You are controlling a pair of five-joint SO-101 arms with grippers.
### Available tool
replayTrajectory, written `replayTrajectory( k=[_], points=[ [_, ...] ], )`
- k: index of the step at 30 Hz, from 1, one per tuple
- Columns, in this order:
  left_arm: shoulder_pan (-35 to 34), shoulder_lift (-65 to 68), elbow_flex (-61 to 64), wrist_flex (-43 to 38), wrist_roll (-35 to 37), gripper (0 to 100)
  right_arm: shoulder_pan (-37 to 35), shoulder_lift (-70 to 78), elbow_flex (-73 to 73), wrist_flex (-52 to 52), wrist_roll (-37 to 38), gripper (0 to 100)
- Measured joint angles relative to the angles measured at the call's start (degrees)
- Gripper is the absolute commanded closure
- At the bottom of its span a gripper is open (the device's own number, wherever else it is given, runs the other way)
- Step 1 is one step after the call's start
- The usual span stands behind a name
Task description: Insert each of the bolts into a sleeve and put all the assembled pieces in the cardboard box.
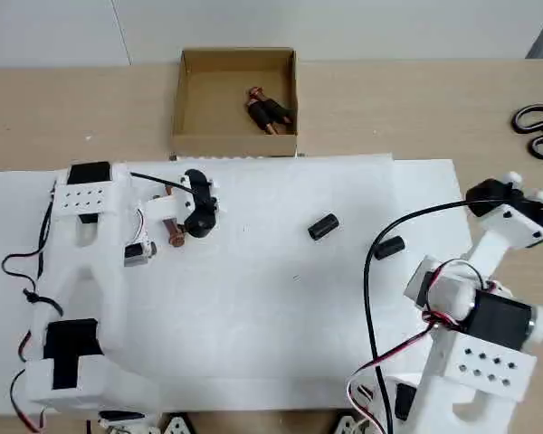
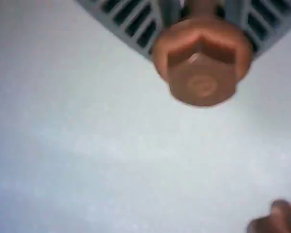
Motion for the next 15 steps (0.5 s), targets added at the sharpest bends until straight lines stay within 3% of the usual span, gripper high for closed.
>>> replayTrajectory(
  k=[6,15],
  points=[
    [2.3,0.0,-6.9,7.6,8.5,100,0.0,0.0,0.0,0.0,0.0,99.5],
    [11.6,0.0,-18.7,10.9,37.3,100,0.0,0.0,0.0,0.0,0.0,99.5]
  ],
)
